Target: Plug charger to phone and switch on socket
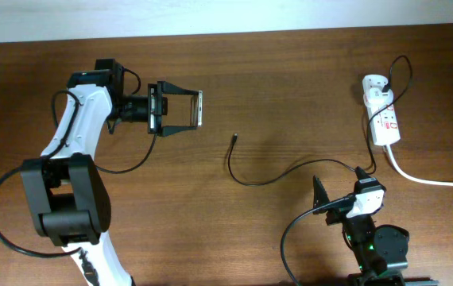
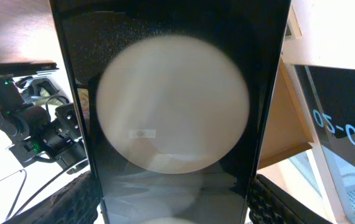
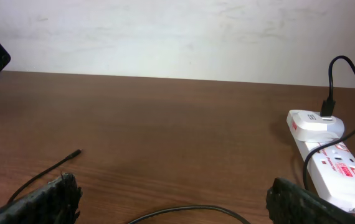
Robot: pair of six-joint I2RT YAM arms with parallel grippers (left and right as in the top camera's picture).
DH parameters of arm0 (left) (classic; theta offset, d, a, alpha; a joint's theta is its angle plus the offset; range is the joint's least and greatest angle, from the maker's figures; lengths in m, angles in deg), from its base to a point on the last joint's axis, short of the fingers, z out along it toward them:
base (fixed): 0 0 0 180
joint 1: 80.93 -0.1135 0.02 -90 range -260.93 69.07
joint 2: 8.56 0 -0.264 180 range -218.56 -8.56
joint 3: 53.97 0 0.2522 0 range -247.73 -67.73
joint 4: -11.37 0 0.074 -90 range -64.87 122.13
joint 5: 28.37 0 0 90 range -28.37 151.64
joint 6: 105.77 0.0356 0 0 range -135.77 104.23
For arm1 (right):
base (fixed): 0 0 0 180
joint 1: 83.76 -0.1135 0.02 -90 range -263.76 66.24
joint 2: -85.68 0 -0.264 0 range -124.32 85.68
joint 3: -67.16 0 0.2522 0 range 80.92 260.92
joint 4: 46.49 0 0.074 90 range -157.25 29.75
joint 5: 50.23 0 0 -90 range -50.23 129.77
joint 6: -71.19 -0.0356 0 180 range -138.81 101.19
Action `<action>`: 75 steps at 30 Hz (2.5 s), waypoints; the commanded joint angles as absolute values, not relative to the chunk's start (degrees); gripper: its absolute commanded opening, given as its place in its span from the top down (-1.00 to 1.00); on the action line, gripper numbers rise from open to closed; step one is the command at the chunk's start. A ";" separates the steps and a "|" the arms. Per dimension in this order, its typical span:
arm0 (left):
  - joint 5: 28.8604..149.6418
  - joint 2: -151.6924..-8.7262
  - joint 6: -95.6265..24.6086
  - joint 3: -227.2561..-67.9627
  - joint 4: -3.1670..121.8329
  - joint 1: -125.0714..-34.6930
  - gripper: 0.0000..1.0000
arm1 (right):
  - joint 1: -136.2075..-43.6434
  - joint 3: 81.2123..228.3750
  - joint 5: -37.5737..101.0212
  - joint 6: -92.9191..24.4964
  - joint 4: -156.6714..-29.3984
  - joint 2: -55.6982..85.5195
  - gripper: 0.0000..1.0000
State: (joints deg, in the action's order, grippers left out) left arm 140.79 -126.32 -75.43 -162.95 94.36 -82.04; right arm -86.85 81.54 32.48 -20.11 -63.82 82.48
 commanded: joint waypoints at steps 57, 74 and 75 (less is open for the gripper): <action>142.67 -126.29 -75.71 -164.26 94.40 -82.12 1.00 | -87.12 163.70 24.41 -20.49 -125.50 24.93 -0.97; 140.68 -126.29 -75.71 -164.26 94.40 -82.12 1.00 | -87.12 167.07 24.61 -19.24 -130.53 15.45 -0.97; 140.68 -126.29 -75.71 -164.26 94.42 -82.12 1.00 | -87.12 167.07 25.70 -19.26 -130.57 15.03 -0.97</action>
State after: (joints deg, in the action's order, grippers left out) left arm 139.15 -126.32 -75.43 -163.11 94.36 -82.04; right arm -86.85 166.10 24.26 -19.61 -130.46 15.75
